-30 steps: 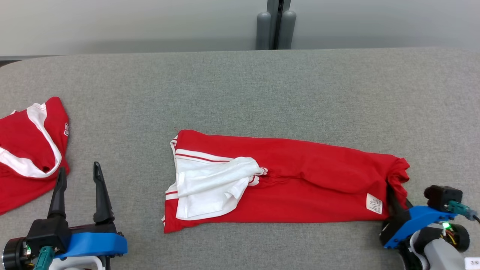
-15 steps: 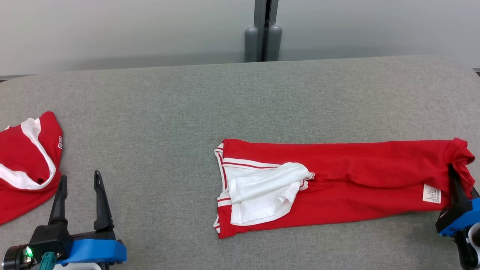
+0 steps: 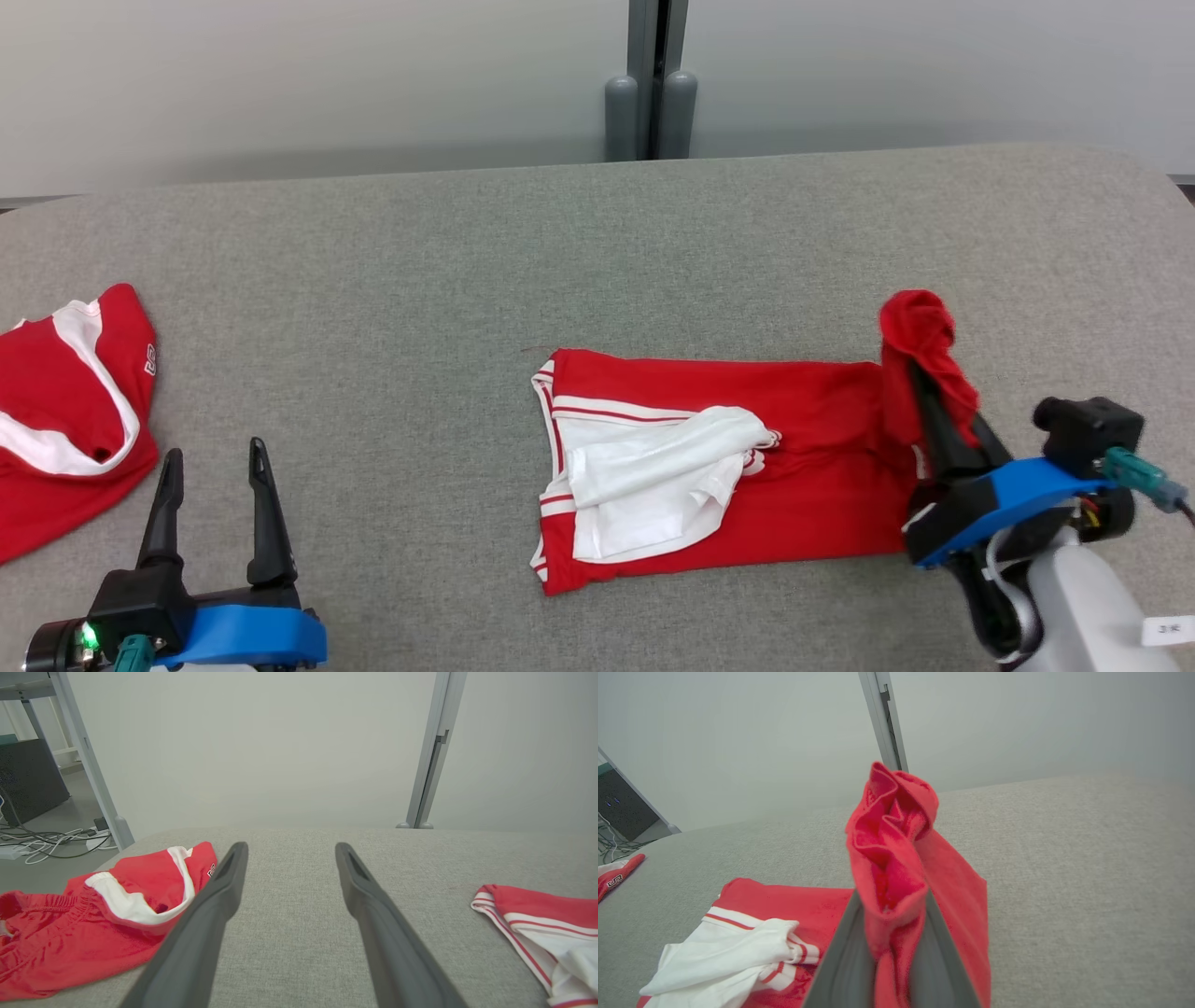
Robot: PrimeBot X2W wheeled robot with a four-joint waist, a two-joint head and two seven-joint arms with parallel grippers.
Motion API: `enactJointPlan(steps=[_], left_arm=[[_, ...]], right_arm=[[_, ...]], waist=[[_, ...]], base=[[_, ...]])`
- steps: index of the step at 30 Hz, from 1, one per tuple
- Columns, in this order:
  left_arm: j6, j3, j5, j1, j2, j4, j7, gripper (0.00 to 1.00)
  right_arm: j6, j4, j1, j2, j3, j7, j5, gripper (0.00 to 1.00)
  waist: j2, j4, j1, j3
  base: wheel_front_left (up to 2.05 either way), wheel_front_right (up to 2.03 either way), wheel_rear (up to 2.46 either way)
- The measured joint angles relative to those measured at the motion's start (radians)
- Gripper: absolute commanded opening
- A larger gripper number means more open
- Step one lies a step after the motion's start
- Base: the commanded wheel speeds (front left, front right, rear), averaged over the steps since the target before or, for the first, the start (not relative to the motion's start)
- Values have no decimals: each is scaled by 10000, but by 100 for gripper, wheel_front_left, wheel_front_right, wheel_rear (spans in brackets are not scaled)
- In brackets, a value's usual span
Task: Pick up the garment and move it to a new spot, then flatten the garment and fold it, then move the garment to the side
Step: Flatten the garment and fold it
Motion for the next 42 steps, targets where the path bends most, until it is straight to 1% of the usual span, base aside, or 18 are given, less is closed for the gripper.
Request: enactJointPlan(steps=[5, 10, 15, 19, 24, 25, 26, 27, 31, 33, 35, 38, 42], left_arm=[[-19, -81, 0, -22, -17, 50, 0, 100], [-50, -146, -6, -232, -33, 79, 0, 100], [-50, -245, -33, -391, -44, 132, 0, 100], [-56, -336, -88, -432, -58, 184, 0, 100], [-56, -403, -109, -648, -58, 230, 0, 100], [-56, -410, -117, -649, -61, 255, 0, 100], [-56, -414, -140, -654, -58, 272, 0, 100], [-54, -426, -184, -680, -59, 280, 0, 100], [-44, -439, -213, -771, -59, 322, 0, 100], [-4, -426, -221, -769, -61, 343, 0, 100], [-2, -401, -261, -756, -61, 359, 0, 100], [-4, -330, -251, -669, -63, 374, 0, 100], [-59, -171, -176, -578, -59, 360, 0, 100]], right_arm=[[0, -892, 102, 784, 857, 451, -190, 0], [0, -991, -18, 1225, 1710, 621, -297, 0], [0, -600, -402, 1377, 2351, 453, -224, 0], [0, -282, -769, 1392, 3114, 217, 407, 0], [0, 362, -1244, 1413, 3908, -79, 830, 0], [0, 527, -1340, 1411, 3994, -171, 884, 15], [0, 729, -1447, 1409, 4140, -171, 938, 79], [0, 901, -1526, 1407, 4284, -176, 999, 100], [0, 1338, -1750, 1423, 4633, -499, 1158, 100], [0, 1463, -1808, 1417, 4612, -690, 1093, 100], [0, 1565, -1860, 1419, 4452, -855, 769, 100], [0, 1540, -1816, 1411, 3829, -1045, 286, 100], [0, 1009, -1345, 1022, 2734, -1141, -328, 100]], waist=[[0, 130, 0, 102], [-1, 298, 1, 262], [-1, 480, 1, 390], [-1, 612, 1, 487], [0, 735, 1, 634], [-1, 753, 1, 655], [-1, 765, 1, 675], [-1, 776, 1, 687], [-1, 753, 1, 665], [-1, 694, 1, 611], [-1, 614, 1, 537], [-1, 457, 1, 394], [-1, 223, 0, 202]], base=[[0, 0, 0], [0, 0, 0], [0, 0, 0], [0, 0, 0], [0, 0, 0], [0, 0, 0], [0, 0, 0], [0, 0, 0], [0, 0, 0], [0, 0, 0], [0, 0, 0], [0, 0, 0], [0, 0, 0]])
